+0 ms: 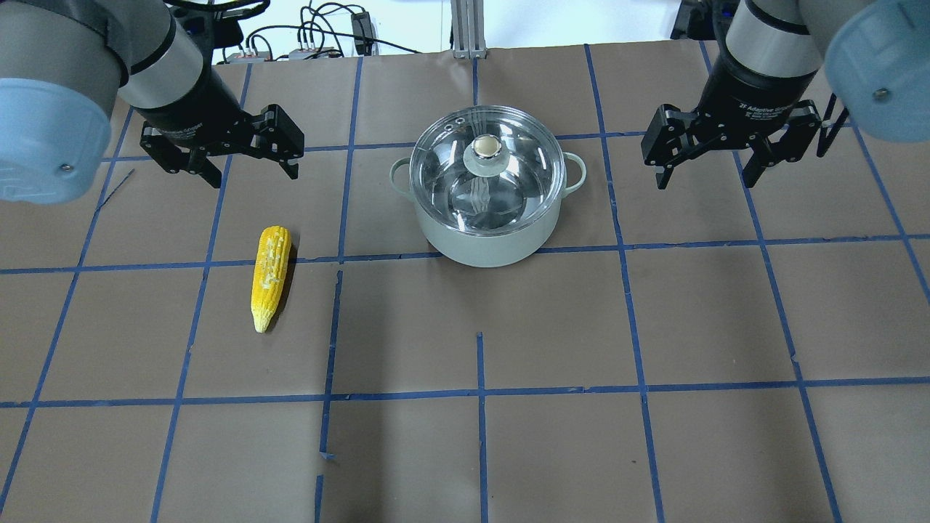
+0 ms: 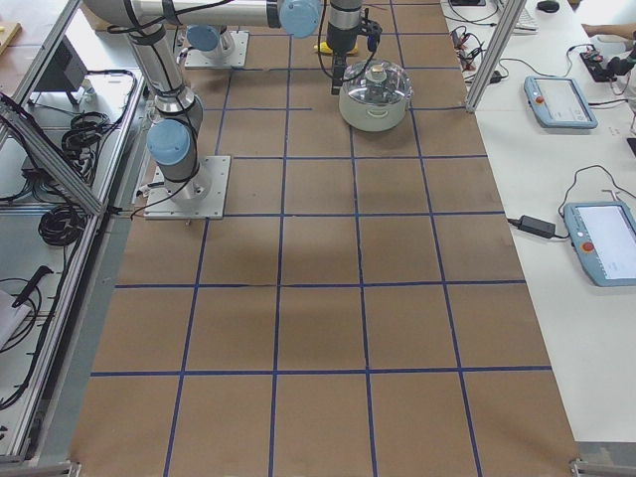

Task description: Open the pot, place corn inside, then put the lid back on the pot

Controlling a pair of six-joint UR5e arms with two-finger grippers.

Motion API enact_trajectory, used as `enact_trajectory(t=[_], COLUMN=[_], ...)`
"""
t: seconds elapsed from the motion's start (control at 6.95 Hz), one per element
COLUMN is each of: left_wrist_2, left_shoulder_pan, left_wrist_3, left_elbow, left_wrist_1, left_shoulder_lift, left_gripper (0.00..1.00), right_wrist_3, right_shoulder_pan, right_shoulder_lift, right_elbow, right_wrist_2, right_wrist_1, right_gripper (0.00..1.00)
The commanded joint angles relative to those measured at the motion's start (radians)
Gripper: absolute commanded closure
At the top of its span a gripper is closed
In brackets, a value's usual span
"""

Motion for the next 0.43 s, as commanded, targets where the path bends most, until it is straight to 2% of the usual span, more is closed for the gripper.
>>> enact_trajectory(t=[0.0, 0.14, 0.29], left_wrist_2=[0.007, 0.004, -0.001], left_shoulder_pan=[0.0, 0.0, 0.0], left_wrist_3=[0.0, -0.002, -0.011], left_elbow=[-0.003, 0.001, 0.006], left_wrist_1=[-0.008, -0.005, -0.003], left_shoulder_lift=[-0.003, -0.005, -0.003], left_gripper=[0.0, 0.0, 0.0], right_wrist_3=[0.001, 0.004, 0.004], right_shoulder_pan=[0.097, 0.154, 0.194], right_shoulder_lift=[0.072, 0.119, 0.195], right_elbow=[-0.015, -0.084, -0.195], right_wrist_2=[-0.019, -0.012, -0.007], right_wrist_1=[-0.189, -0.193, -0.177], right_gripper=[0.0, 0.0, 0.0])
